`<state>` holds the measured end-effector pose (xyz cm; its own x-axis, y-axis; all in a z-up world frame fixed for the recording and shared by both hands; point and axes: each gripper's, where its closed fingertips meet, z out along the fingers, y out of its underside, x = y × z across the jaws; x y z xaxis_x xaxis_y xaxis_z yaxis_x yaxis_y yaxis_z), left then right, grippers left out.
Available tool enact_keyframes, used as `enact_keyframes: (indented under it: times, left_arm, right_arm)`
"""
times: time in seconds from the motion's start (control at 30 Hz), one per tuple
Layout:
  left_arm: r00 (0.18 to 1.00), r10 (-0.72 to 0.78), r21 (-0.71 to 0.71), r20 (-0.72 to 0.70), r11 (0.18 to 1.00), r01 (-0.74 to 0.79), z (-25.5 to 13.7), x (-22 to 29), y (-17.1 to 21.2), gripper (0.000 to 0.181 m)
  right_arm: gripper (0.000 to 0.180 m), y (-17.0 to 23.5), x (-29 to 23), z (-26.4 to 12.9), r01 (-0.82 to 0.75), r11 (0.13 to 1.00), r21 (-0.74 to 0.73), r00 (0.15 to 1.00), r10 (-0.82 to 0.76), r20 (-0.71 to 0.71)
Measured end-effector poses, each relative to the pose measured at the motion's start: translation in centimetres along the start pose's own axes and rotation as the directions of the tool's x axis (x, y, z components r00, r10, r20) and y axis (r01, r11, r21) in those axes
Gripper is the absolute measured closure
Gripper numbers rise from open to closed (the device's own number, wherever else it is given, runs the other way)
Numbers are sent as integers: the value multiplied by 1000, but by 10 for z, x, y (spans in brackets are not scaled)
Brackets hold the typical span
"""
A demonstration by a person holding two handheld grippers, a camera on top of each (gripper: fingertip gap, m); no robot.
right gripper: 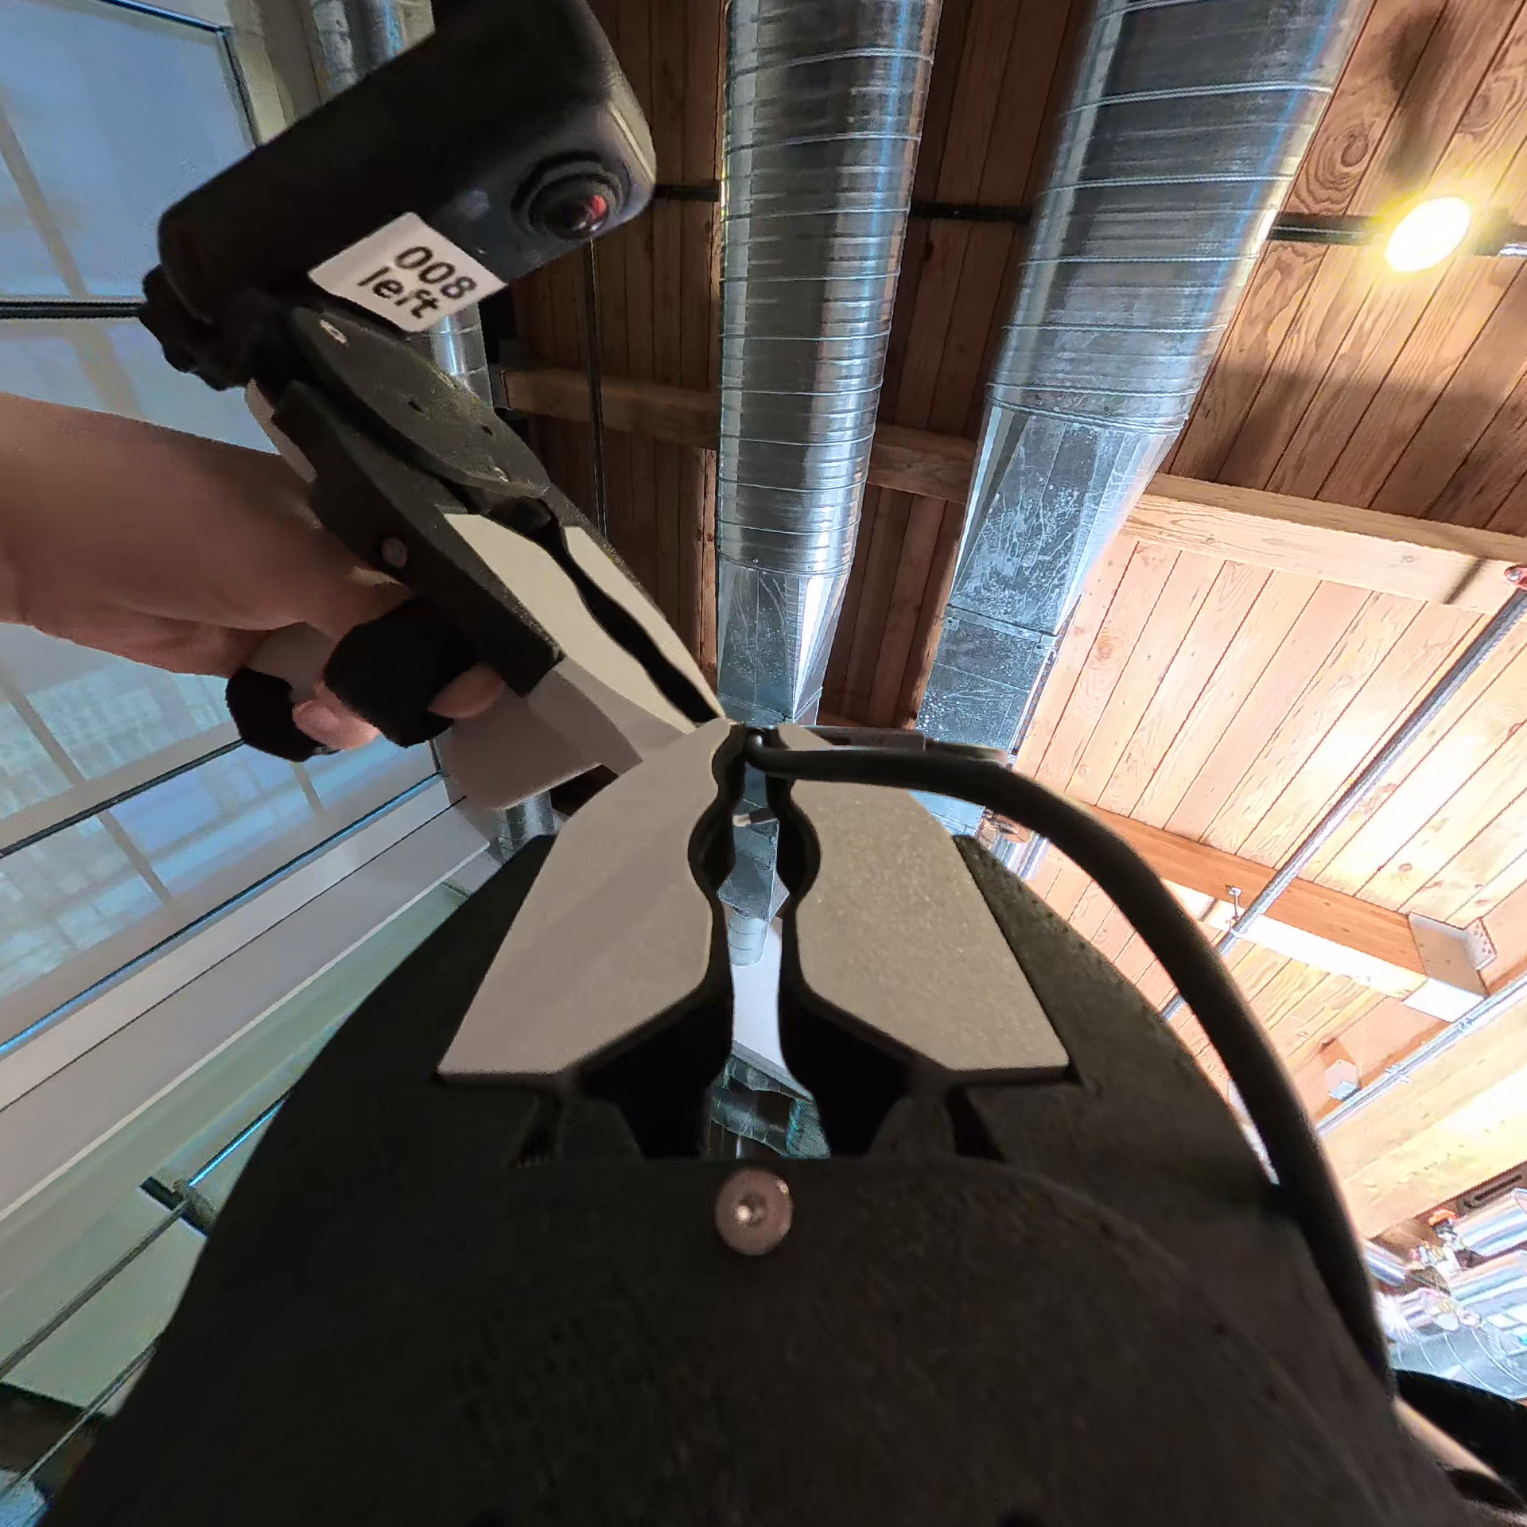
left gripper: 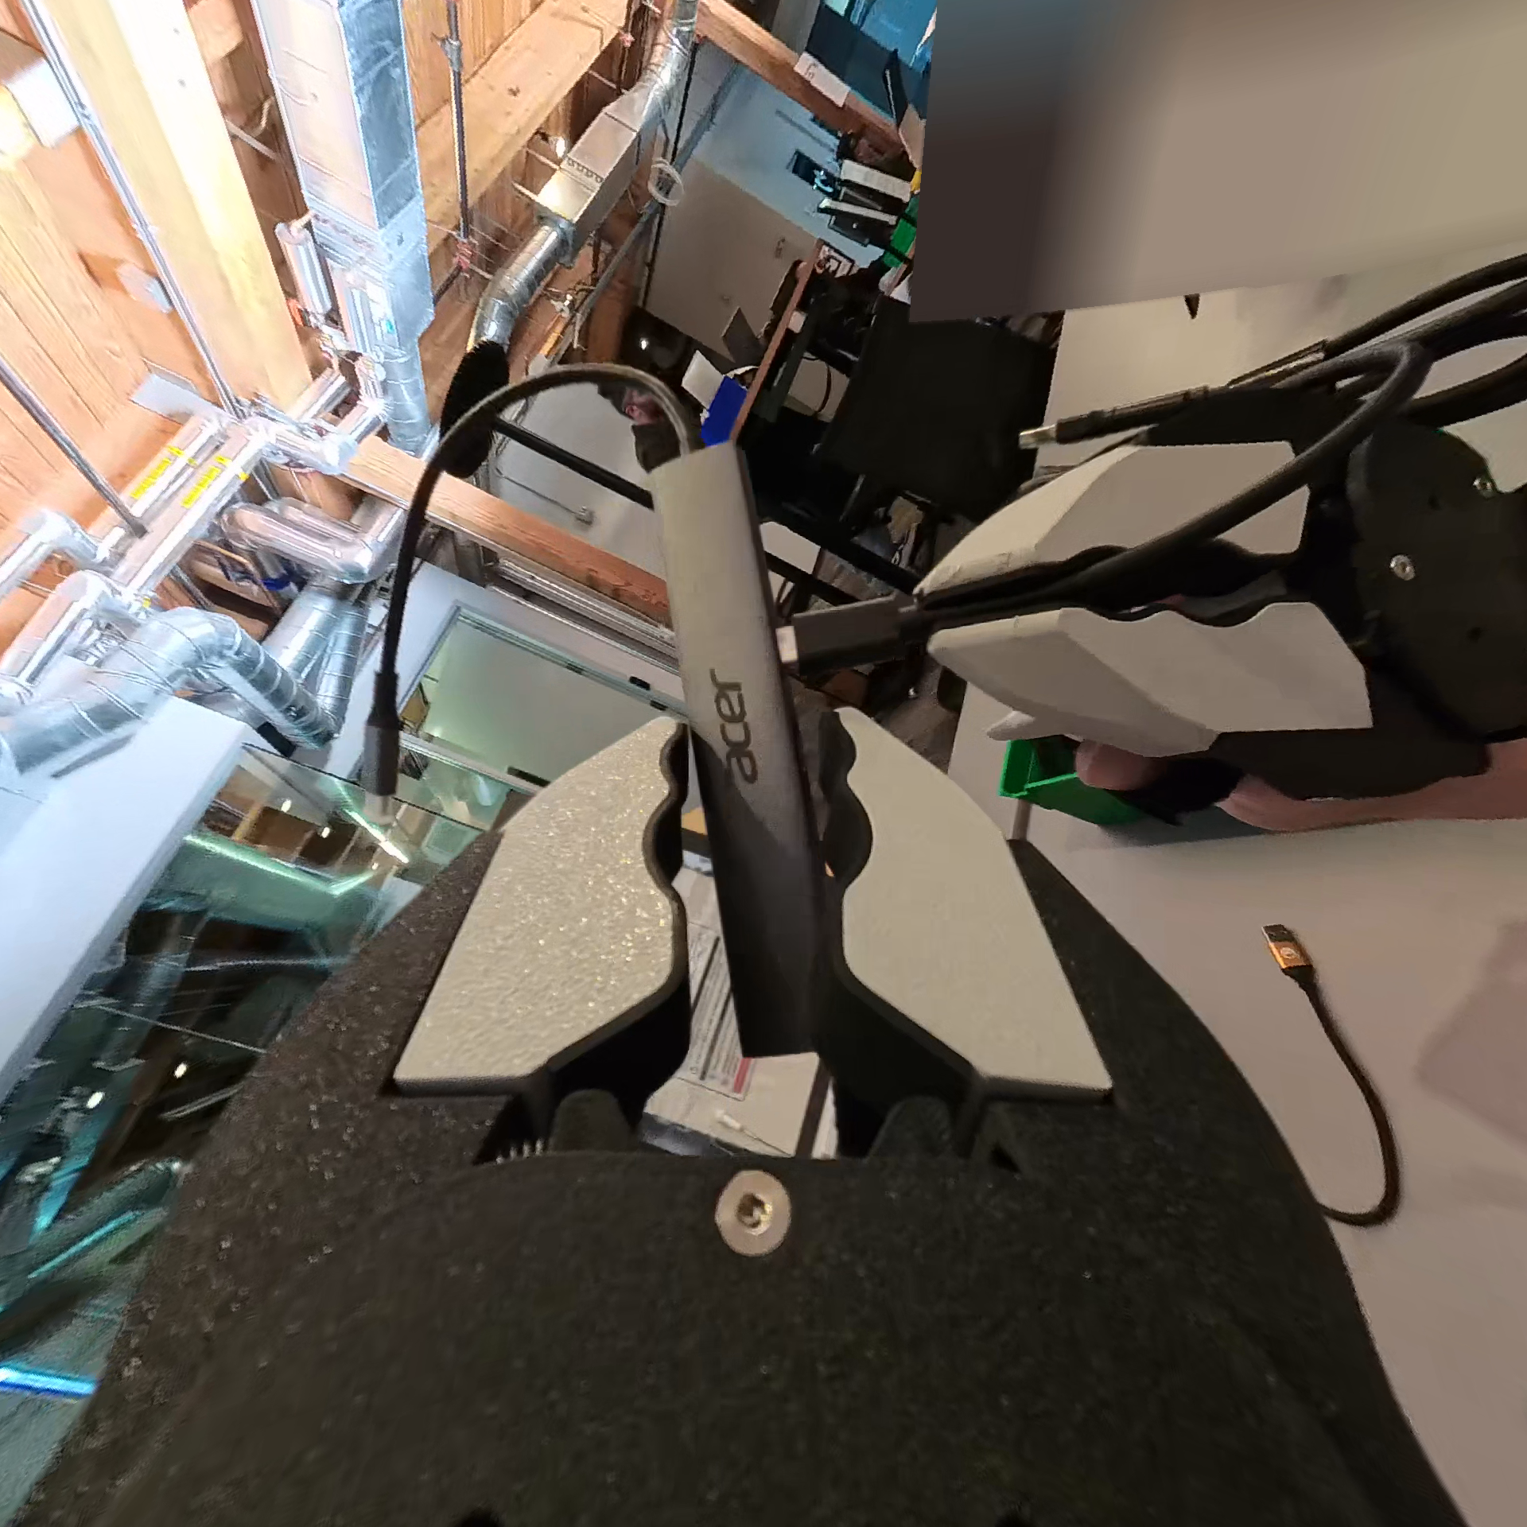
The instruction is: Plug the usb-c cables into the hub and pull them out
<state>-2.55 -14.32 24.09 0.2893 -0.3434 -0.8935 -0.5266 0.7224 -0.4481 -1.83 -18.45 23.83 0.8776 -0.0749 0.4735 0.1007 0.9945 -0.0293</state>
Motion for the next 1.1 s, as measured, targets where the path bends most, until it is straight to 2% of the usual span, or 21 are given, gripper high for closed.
enact_keyframes:
  times: [0.23, 0.5, 0.73, 0.97, 1.1]
  left_arm:
    - [999, -25, -60, -26, 998, 24, 2, 2, 22, 154]
    - [999, -41, -63, 25, 997, 43, 3, -9, 32, 158]
    - [997, -42, -87, 71, 995, 48, 7, -10, 35, 158]
    - [998, 33, -156, 59, 987, -24, 8, -9, 47, 157]
    - [997, -31, -131, 75, 991, 40, 7, -11, 48, 158]
  right_arm:
    - [175, 8, -10, -1, 11, 1000, -13, 999, -11, 37]
    - [175, 27, -16, 1, -120, 989, -88, 990, 126, 70]
    - [175, 37, -17, 0, -174, 977, -122, 981, 182, 64]
    - [175, 36, -20, 0, -214, 969, -128, 972, 224, 73]
    - [175, 38, -21, 2, -210, 965, -157, 971, 224, 79]
